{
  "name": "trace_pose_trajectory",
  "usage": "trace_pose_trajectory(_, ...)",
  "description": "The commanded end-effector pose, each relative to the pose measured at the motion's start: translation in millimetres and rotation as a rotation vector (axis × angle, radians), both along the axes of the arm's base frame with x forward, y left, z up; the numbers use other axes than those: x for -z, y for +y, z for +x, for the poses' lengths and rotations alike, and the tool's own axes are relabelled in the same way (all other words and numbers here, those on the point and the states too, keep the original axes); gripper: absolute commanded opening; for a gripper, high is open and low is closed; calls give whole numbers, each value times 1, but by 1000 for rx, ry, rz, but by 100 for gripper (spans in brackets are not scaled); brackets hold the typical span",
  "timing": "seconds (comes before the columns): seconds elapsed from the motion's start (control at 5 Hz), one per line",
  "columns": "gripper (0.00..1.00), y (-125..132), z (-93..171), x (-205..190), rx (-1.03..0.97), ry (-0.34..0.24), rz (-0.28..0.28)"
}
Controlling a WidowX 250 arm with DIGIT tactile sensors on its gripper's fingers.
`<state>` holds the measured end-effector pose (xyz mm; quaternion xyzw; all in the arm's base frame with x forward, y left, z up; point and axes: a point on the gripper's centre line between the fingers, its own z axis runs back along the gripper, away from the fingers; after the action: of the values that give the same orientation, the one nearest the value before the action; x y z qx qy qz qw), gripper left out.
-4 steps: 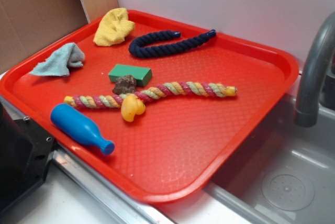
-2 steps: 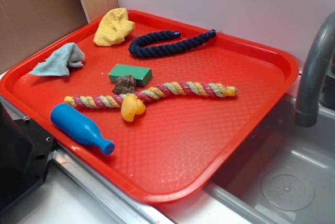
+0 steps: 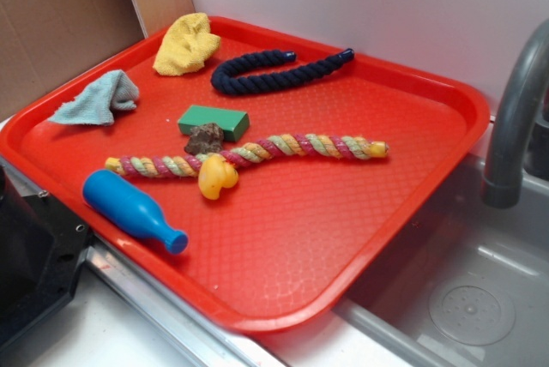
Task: Grab the blue cloth.
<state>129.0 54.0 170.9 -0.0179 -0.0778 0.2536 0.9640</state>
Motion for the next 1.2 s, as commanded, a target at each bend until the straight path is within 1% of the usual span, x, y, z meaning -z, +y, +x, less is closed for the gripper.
trace_pose_trajectory(0.0, 100, 16, 29, 48, -64, -2, 104)
trace_pose_trajectory(0.2, 100, 22, 30, 67, -6, 12, 103)
trace_pose_trajectory(0.4, 100, 38, 31, 87, 2, 57, 100)
trace_pose_trajectory(0.6, 100, 50, 17, 107, -4, 80, 93)
trace_pose_trajectory(0.8, 100, 51, 16, 127, 52, 85, 114)
trace_pose_trajectory(1.0, 100, 50, 22, 131, 112, 51, 138)
